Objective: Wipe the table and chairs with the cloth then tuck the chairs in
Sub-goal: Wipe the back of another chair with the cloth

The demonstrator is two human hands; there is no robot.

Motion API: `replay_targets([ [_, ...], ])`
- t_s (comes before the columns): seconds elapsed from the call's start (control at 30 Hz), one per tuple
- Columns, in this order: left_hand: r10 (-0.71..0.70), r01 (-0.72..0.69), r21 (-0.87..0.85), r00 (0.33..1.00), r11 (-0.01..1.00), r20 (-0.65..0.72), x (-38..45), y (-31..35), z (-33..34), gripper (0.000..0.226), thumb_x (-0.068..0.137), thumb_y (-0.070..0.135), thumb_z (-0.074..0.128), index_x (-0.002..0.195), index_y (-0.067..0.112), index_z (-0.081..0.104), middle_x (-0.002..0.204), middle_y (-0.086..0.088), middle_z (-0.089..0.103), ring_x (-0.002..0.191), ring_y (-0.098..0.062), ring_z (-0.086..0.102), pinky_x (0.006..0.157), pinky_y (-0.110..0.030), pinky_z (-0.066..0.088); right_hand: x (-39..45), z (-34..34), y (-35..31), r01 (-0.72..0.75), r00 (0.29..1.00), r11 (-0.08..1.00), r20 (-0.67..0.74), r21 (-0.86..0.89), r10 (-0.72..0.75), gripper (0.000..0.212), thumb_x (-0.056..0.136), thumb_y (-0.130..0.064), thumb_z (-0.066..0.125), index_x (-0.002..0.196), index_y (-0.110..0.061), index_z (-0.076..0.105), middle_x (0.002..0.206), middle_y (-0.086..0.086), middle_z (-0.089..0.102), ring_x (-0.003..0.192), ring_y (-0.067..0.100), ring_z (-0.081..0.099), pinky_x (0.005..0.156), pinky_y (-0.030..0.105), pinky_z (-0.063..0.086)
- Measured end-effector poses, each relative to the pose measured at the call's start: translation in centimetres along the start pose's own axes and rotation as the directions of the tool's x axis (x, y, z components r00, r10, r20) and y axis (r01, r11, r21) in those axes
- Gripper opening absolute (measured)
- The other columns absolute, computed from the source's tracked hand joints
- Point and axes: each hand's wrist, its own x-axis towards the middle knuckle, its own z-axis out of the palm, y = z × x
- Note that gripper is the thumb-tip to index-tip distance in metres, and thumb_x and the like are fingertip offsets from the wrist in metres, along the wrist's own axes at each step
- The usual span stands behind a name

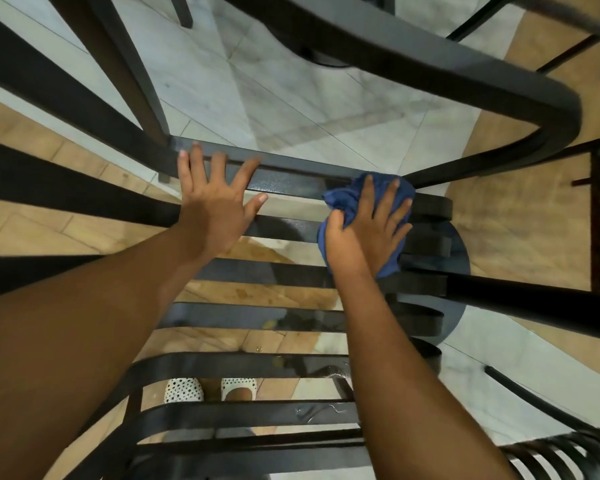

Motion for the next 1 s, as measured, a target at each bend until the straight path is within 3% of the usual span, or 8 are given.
replay_targets([
  [0.1,0.003,-0.003,-0.004,1.000,1.000,0.007,0.3,1.4,0.1,0.056,0.092,0.058,0.033,0.136,0.025,0.047,0.128,-0.020,0.055,0.121,-0.060,0.035,0.098,-0.072,0.017,-1.7,0.5,-4.1,-0.150,0.988,0.985,0.051,0.089,0.146,0.070,0.091,-0.038,0.039,0.151,-0.028,0.007,0.158,0.009,-0.011,0.143,0.035,-0.015,0.114,0.051,-0.009],
  [0.23,-0.075,0.082,-0.075,0.993,0.994,0.096,0.7,3.3,0.2,0.061,0.092,0.062,0.024,0.143,0.031,0.035,0.148,-0.011,0.035,0.135,-0.056,0.008,0.101,-0.071,-0.003,-2.3,0.7,-4.2,0.228,0.970,0.971,0.075,0.072,-0.233,0.068,0.090,-0.040,0.039,0.151,-0.029,0.012,0.159,0.006,-0.005,0.144,0.033,-0.013,0.114,0.046,-0.010],
  [0.33,-0.105,0.116,-0.094,0.989,0.989,0.107,0.5,3.3,-0.1,0.066,0.091,0.061,0.017,0.136,0.022,0.045,0.143,-0.016,0.041,0.136,-0.054,0.012,0.101,-0.071,-0.001,-0.1,0.3,0.0,0.269,0.962,0.963,0.055,-0.022,-0.268,0.069,0.090,-0.040,0.041,0.150,-0.031,0.010,0.159,0.004,-0.004,0.145,0.032,-0.008,0.116,0.049,-0.003],
  [0.47,-0.136,0.147,-0.058,0.977,0.987,0.161,0.6,3.5,-0.4,0.063,0.093,0.060,0.018,0.142,0.024,0.034,0.150,-0.010,0.030,0.139,-0.048,0.000,0.103,-0.068,-0.007,1.9,-0.7,4.3,0.109,0.991,0.993,-0.077,0.036,-0.106,0.065,0.083,-0.035,0.040,0.147,-0.026,0.029,0.158,0.008,0.013,0.144,0.037,0.007,0.114,0.056,0.010],
  [0.63,-0.123,0.137,-0.080,0.980,0.987,0.154,0.4,3.3,-0.5,0.059,0.095,0.058,0.024,0.141,0.024,0.035,0.147,-0.008,0.033,0.141,-0.044,0.002,0.104,-0.067,-0.008,2.7,-1.2,4.0,-0.361,0.931,0.931,-0.035,0.055,0.363,0.062,0.095,-0.036,0.039,0.151,-0.029,0.011,0.159,0.008,-0.002,0.143,0.042,0.000,0.113,0.056,0.003],
  [0.7,-0.115,0.129,-0.075,0.978,0.989,0.173,0.4,3.4,-0.7,0.058,0.095,0.057,0.023,0.142,0.025,0.033,0.148,-0.007,0.032,0.141,-0.042,0.002,0.103,-0.067,-0.009,2.5,-1.5,2.1,-0.430,0.903,0.900,0.021,0.066,0.430,0.066,0.097,-0.036,0.041,0.151,-0.027,0.006,0.158,0.011,-0.006,0.143,0.043,-0.004,0.113,0.057,0.002],
  [0.87,-0.084,0.101,-0.056,0.965,0.993,0.248,0.9,3.3,-1.1,0.055,0.096,0.054,0.015,0.145,0.028,0.021,0.150,-0.005,0.022,0.142,-0.034,-0.003,0.102,-0.068,-0.011,-1.2,-1.7,-3.8,-0.114,0.959,0.994,0.259,-0.002,0.110,0.072,0.095,-0.024,0.045,0.151,-0.024,0.000,0.156,0.013,-0.017,0.142,0.043,-0.008,0.115,0.053,-0.003],
  [1.0,-0.003,0.039,-0.130,0.964,0.991,0.266,0.9,1.8,-1.3,0.054,0.098,0.046,0.023,0.149,0.031,0.013,0.154,-0.005,0.016,0.144,-0.026,-0.004,0.105,-0.064,-0.012,-5.4,-2.2,-6.9,0.087,0.887,0.995,0.453,0.041,-0.096,0.075,0.096,-0.018,0.046,0.150,-0.031,-0.004,0.156,0.006,-0.023,0.142,0.039,-0.015,0.115,0.054,-0.006],
])
